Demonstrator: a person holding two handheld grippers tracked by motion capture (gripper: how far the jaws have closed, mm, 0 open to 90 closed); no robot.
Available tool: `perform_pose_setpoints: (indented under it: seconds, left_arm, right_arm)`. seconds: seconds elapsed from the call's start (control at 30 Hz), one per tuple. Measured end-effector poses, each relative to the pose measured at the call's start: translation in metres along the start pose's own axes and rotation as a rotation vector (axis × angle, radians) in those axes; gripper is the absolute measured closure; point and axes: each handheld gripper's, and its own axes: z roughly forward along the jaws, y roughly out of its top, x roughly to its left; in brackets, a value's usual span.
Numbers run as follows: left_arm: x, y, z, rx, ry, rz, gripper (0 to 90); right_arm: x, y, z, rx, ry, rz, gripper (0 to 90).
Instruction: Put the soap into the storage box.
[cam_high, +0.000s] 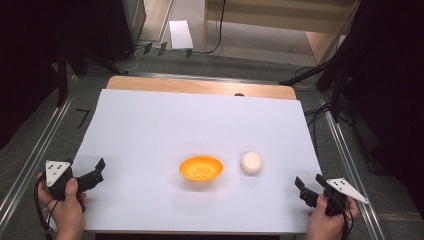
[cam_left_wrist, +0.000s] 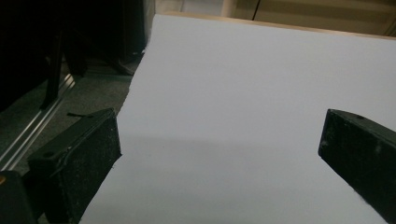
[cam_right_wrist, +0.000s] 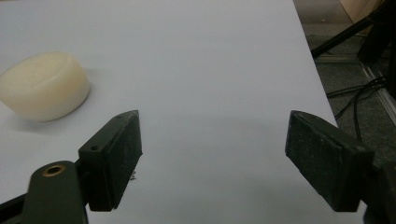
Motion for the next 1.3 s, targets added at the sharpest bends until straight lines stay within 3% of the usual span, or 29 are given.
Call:
perform_pose_setpoints:
  seconds: [0.1, 0.2, 0.3, 0.47, 0.53, 0.6, 0.63, 0.67, 0.7, 0.77, 0.8, 0.97, 1.07, 1.3]
  left_arm:
    - [-0.001, 0.0, 0.0, -0.007, 0.011, 0.003, 0.0]
    - [-0.006, 0.0, 0.0, 0.001, 0.041, 0.042, 0.0]
    - [-0.009, 0.0, 0.001, 0.011, 0.05, 0.074, 0.0]
    - [-0.012, 0.001, 0.004, 0.037, 0.092, 0.079, 0.1]
    - [-0.013, 0.001, 0.004, 0.035, 0.112, 0.089, 6.1]
    - [-0.014, 0.0, 0.004, 0.033, 0.084, 0.105, 6.4]
    - [-0.014, 0.0, 0.003, 0.028, 0.059, 0.113, 3.9]
    - [-0.014, 0.0, 0.002, 0.019, 0.059, 0.123, 0.7]
    - [-0.016, -0.001, 0.002, 0.015, 0.081, 0.125, 4.3]
    - [-0.02, -0.001, 0.003, 0.019, 0.177, 0.125, 11.5]
    - [-0.02, -0.001, 0.004, 0.025, 0.191, 0.118, 13.9]
    - [-0.02, -0.001, 0.005, 0.031, 0.194, 0.119, 14.0]
    - [-0.02, -0.001, 0.004, 0.028, 0.17, 0.124, 14.1]
    - [-0.018, -0.001, 0.002, 0.019, 0.151, 0.107, 14.3]
  right_arm:
    - [-0.003, 0.0, 0.0, 0.042, 0.02, 0.024, 14.1]
    - [-0.003, 0.002, -0.001, 0.058, 0.055, 0.017, 13.7]
    - [-0.003, 0.006, -0.001, 0.084, 0.115, -0.007, 13.4]
    - [0.002, 0.016, 0.0, 0.155, 0.105, -0.084, 12.6]
    - [0.004, 0.02, 0.001, 0.175, 0.122, -0.092, 12.2]
    - [0.005, 0.024, 0.003, 0.19, 0.135, -0.095, 11.8]
    - [0.006, 0.026, 0.004, 0.194, 0.145, -0.1, 11.7]
    - [0.008, 0.027, 0.005, 0.205, 0.152, -0.107, 11.4]
    - [0.009, 0.029, 0.007, 0.211, 0.155, -0.112, 11.4]
    - [0.012, 0.032, 0.009, 0.222, 0.169, -0.125, 11.4]
    - [0.014, 0.034, 0.01, 0.234, 0.174, -0.136, 11.4]
    - [0.023, 0.045, 0.016, 0.294, 0.19, -0.207, 11.4]
    - [0.028, 0.049, 0.02, 0.326, 0.189, -0.236, 11.4]
    - [0.034, 0.053, 0.025, 0.353, 0.2, -0.262, 11.4]
